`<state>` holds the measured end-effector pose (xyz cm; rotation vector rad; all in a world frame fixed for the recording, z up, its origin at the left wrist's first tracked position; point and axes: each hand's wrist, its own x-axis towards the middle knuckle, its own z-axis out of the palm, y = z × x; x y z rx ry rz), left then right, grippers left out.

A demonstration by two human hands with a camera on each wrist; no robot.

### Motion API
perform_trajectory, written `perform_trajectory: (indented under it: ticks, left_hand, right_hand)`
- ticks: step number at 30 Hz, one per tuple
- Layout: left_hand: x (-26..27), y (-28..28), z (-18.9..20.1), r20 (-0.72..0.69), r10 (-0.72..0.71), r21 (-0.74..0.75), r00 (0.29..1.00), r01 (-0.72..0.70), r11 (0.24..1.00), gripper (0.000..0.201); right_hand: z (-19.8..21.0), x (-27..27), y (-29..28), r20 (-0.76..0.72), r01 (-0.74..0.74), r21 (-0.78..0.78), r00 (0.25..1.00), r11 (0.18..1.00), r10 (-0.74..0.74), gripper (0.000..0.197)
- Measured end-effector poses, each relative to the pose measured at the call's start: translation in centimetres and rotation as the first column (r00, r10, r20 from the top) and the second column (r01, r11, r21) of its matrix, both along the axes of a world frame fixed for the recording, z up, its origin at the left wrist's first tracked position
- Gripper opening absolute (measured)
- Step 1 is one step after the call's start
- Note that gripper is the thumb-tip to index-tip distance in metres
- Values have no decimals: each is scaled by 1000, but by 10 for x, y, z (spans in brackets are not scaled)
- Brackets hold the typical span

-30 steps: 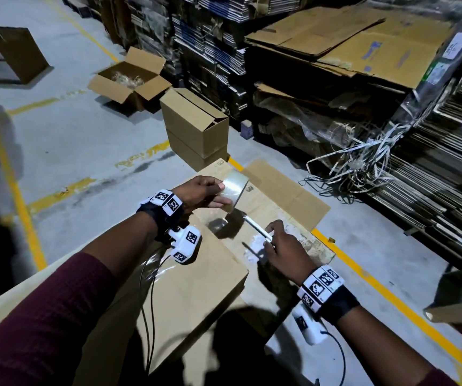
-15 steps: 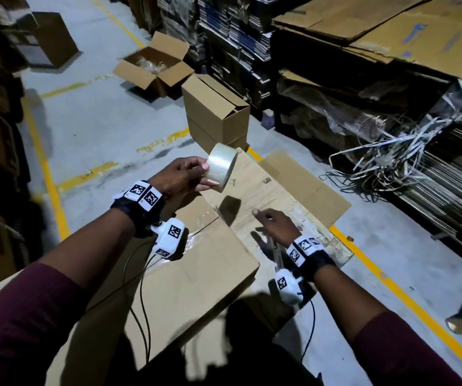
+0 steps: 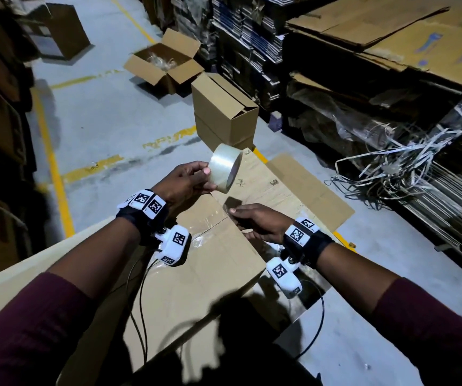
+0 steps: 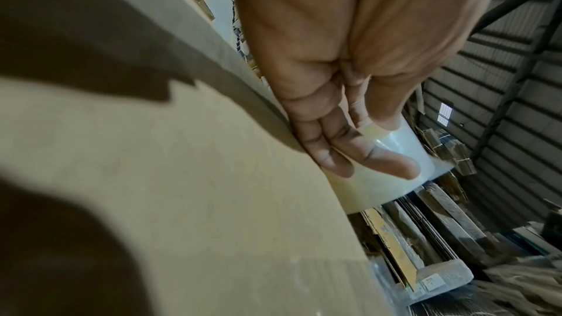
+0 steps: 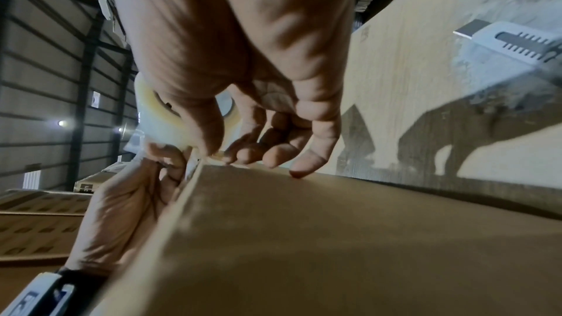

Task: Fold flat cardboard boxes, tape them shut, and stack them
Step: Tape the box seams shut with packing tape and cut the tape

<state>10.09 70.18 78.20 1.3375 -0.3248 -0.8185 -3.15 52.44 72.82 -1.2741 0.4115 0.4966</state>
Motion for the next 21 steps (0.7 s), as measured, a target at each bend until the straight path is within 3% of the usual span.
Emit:
perform_trajectory:
  ticks: [4, 7, 10, 21]
  left_hand:
    - [5, 0, -1, 38, -14, 42, 999, 12, 999, 12]
    - [6, 1, -2, 31, -11, 39, 999, 10, 999, 12]
    - [6, 1, -3, 17, -15, 15, 1000, 15, 1000, 12]
    - [5, 0, -3, 23, -26, 9, 999, 26, 1000, 13]
  right_hand:
    - [1, 2, -1, 30, 14, -23, 999, 1000, -13, 8]
    - [10, 6, -3, 157, -25, -59, 987, 998, 34, 39]
    - [24, 14, -7, 200, -212, -194, 947, 958, 250, 50]
    - [20, 37, -24, 168, -329, -347, 899, 878, 404, 25]
